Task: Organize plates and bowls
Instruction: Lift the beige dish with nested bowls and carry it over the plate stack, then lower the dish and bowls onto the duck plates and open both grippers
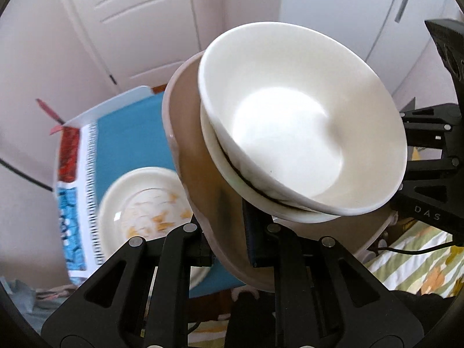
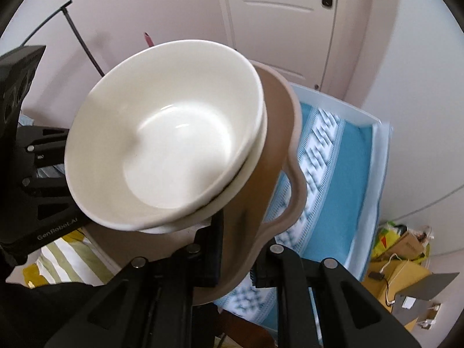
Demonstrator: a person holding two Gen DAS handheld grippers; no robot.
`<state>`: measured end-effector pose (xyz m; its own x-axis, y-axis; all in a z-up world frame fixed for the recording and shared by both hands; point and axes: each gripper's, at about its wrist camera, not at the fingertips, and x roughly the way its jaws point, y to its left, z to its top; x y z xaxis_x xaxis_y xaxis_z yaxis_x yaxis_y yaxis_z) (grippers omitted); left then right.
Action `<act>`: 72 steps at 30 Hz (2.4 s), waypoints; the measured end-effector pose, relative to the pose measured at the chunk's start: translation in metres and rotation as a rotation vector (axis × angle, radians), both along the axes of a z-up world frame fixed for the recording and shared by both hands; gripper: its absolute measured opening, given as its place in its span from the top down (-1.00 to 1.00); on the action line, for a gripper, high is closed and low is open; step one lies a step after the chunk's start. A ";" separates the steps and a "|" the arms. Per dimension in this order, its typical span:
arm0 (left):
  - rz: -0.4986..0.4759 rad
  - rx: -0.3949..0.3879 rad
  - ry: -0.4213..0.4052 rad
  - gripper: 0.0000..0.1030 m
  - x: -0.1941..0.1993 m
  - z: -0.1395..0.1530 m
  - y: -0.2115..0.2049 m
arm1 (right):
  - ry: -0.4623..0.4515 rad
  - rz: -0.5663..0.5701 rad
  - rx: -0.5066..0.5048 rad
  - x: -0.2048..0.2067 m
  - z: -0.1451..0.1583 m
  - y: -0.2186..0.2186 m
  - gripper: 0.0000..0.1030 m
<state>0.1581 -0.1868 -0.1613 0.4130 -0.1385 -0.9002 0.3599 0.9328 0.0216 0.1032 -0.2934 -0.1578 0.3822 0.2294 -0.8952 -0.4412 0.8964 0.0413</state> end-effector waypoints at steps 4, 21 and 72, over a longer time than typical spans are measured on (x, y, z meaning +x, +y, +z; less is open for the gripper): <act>0.027 -0.015 -0.003 0.75 -0.005 0.005 0.044 | -0.015 0.027 -0.012 -0.002 0.006 0.040 0.74; -0.063 -0.020 0.129 0.75 0.019 -0.071 0.175 | 0.079 -0.059 -0.025 0.003 -0.068 0.172 0.74; -0.077 -0.025 0.478 0.71 0.050 -0.100 0.190 | 0.332 -0.216 -0.049 0.044 -0.115 0.188 0.52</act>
<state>0.2076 0.0027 -0.2608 -0.0582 -0.1764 -0.9826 0.3925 0.9009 -0.1850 0.1472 -0.1052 -0.2732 0.1052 0.1293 -0.9860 -0.2118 0.9717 0.1049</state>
